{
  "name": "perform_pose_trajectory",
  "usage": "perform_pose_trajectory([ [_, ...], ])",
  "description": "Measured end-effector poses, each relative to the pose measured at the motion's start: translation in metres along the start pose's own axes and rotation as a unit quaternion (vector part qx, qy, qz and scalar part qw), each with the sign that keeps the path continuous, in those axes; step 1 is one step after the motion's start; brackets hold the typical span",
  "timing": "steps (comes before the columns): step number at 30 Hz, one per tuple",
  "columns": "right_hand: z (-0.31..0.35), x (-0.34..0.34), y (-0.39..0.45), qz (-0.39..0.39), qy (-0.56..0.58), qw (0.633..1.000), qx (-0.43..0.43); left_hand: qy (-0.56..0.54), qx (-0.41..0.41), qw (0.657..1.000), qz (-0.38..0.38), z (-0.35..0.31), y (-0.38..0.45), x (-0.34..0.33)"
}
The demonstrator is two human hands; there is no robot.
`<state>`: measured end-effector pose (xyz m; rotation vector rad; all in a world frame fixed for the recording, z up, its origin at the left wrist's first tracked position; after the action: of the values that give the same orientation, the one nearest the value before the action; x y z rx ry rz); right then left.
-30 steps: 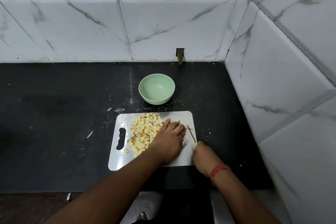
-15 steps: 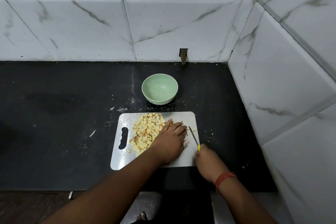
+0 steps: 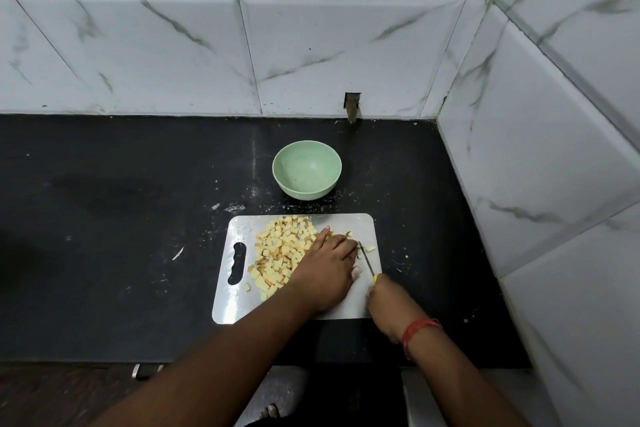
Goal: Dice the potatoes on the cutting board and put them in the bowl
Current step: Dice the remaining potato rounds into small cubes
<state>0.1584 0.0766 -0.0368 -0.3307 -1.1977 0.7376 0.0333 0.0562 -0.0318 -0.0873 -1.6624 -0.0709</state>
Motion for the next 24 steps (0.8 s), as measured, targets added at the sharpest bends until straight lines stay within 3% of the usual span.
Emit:
perform_pose_trajectory([
  [3,-0.008,-0.008,-0.01,0.014,-0.015,1.0,0.024,0.007,0.001,1.0,0.001,-0.001,0.001,0.002],
  [7,-0.026,-0.006,-0.025,0.009,0.075,0.997,0.034,0.011,0.007,1.0,-0.002,-0.002,0.001,0.002],
  [12,-0.043,0.016,-0.019,-0.056,0.152,0.986,0.024,0.002,0.006,1.0,-0.019,-0.001,-0.001,0.005],
  [18,-0.06,0.056,-0.007,-0.236,0.03,0.971,0.011,-0.013,0.019,0.998,-0.063,-0.003,-0.002,0.015],
  [24,-0.068,0.053,0.007,-0.27,-0.046,0.962,0.003,-0.005,0.029,0.996,-0.079,-0.009,-0.006,0.014],
])
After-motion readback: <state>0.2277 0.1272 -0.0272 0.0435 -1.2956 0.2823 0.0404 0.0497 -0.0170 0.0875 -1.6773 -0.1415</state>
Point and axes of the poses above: each hand's wrist, its own y-axis towards the middle knuckle, its own x-axis out of the back of the hand, z = x × y, the point moved 7 cm from there along y, towards the middle knuckle, and after that the axes turned 2 degrees about z, right-handed, at the moved point
